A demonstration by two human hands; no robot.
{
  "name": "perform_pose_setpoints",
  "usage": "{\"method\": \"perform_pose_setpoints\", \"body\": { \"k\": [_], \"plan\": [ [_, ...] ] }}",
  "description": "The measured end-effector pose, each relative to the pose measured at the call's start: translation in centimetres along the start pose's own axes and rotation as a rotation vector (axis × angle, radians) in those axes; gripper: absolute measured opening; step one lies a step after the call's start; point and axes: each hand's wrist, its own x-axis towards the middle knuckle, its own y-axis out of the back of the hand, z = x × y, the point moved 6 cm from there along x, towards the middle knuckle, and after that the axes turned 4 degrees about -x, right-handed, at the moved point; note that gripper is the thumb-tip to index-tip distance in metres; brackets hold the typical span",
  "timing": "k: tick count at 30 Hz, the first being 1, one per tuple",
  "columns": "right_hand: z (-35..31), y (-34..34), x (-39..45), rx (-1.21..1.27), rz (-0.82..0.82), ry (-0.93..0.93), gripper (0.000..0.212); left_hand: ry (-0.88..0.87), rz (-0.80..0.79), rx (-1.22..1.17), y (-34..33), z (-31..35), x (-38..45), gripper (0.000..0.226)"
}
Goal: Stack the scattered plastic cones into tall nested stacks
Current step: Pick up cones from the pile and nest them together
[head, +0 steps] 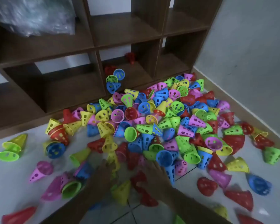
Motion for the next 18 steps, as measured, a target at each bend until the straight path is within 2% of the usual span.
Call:
{"method": "perform_pose_setpoints", "body": {
  "k": [3, 8, 10, 14, 18],
  "plan": [
    [0.1, -0.6, 0.5, -0.05, 0.072, 0.042, 0.063, -0.046, 0.099, -0.025, -0.1, 0.7, -0.2, 0.044],
    [1.1, -2.8, 0.8, 0.067, 0.079, -0.016, 0.082, 0.086, 0.108, -0.173, -1.0, -0.5, -0.9, 0.039],
    [2.0, -3.2, 0.6, 0.165, 0.071, -0.071, 0.083, 0.134, 0.106, -0.193, -1.0, -0.8, -1.2, 0.04],
    [2.4, -5.0, -0.8, 0.17, 0.025, -0.143, 0.076, 0.153, 0.102, -0.209, -1.9, -0.7, -3.8, 0.049],
    [2.4, -5.4, -2.5, 0.231, 0.057, -0.219, 0.058, 0.231, 0.03, -0.195, -3.3, -1.0, -5.9, 0.053]
  ]
}}
